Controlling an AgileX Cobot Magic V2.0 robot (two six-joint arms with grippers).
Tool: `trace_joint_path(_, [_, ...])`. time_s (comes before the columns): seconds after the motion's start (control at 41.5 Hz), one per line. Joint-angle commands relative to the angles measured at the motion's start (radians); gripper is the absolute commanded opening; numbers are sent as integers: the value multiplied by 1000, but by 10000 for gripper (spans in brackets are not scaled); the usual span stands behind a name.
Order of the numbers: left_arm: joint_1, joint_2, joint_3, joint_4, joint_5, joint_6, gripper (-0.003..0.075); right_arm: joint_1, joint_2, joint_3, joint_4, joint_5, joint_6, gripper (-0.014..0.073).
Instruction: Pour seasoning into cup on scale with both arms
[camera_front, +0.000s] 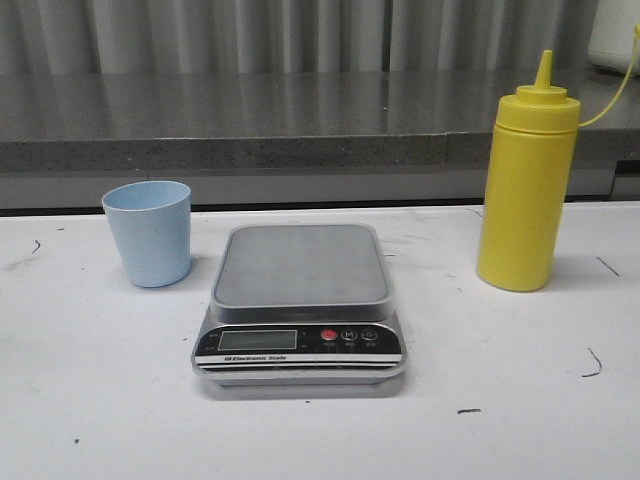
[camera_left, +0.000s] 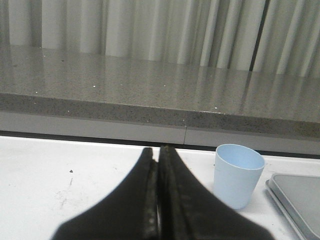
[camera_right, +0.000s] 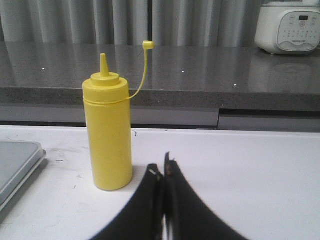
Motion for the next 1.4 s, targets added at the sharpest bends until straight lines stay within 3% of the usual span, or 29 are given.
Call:
trace_joint_path(0.0, [-8,-16,25,-7,-87,-9,-20,-7,-17,-6,-5,-88,-1,-68])
trace_joint_path(1.013, [-8,-16,21,-7,-117,-9,-20,-7,-17,-12,-5,-93,-1,-68])
trace_joint_path(1.23, [-8,-14,-91,-3,-109,-9,-20,-7,-16,-139,-5,15,-1,-68])
trace_joint_path(1.375, [-8,2,-222,-3,-30,-9,-20,-7,18,-291,-16,145,-2,-68])
